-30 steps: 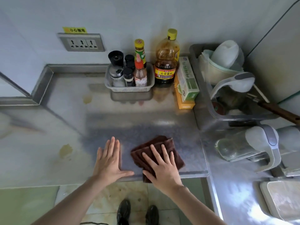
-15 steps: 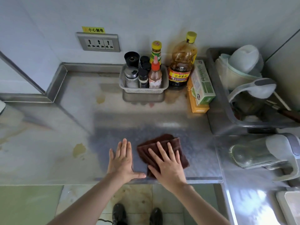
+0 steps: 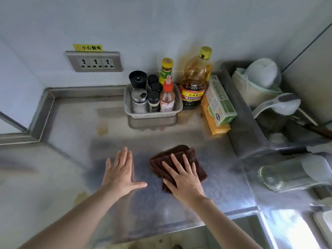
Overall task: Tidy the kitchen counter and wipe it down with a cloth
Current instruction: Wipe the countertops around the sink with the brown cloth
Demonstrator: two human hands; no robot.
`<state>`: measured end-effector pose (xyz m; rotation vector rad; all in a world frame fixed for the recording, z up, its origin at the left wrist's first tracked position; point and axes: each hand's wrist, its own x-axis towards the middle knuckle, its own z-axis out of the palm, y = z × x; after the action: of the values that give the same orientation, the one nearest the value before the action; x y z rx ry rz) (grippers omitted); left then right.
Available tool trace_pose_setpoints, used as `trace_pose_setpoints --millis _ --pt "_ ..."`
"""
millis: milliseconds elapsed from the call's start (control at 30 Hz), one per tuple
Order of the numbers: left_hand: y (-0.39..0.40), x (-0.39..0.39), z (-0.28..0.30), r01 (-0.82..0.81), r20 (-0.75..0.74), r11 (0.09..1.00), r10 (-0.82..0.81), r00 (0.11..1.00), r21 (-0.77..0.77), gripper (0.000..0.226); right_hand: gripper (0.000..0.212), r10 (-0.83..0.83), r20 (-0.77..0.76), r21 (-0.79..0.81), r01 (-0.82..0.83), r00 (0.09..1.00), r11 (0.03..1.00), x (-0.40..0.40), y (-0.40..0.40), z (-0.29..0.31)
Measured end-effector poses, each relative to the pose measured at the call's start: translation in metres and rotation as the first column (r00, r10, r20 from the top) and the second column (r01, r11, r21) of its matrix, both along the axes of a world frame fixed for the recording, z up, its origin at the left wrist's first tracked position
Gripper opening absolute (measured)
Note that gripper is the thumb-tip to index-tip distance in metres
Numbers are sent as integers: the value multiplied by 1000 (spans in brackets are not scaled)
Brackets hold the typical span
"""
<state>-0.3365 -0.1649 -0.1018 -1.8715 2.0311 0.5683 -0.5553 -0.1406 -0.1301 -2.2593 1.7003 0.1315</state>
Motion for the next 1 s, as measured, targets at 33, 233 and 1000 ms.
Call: trace_pose_setpoints --millis 33,233,1000 --pt "-4 2 -2 11 3 1000 -11 1000 24 125 57 25 -28 -17 -26 999 1000 -8 0 0" --pt "-7 4 -9 46 -4 999 -46 999 20 125 58 -415 -11 57 415 910 908 -36 -70 5" --pt "8 161 15 -565 -53 822 563 825 -75 98 52 -79 58 95 73 995 993 148 -82 9"
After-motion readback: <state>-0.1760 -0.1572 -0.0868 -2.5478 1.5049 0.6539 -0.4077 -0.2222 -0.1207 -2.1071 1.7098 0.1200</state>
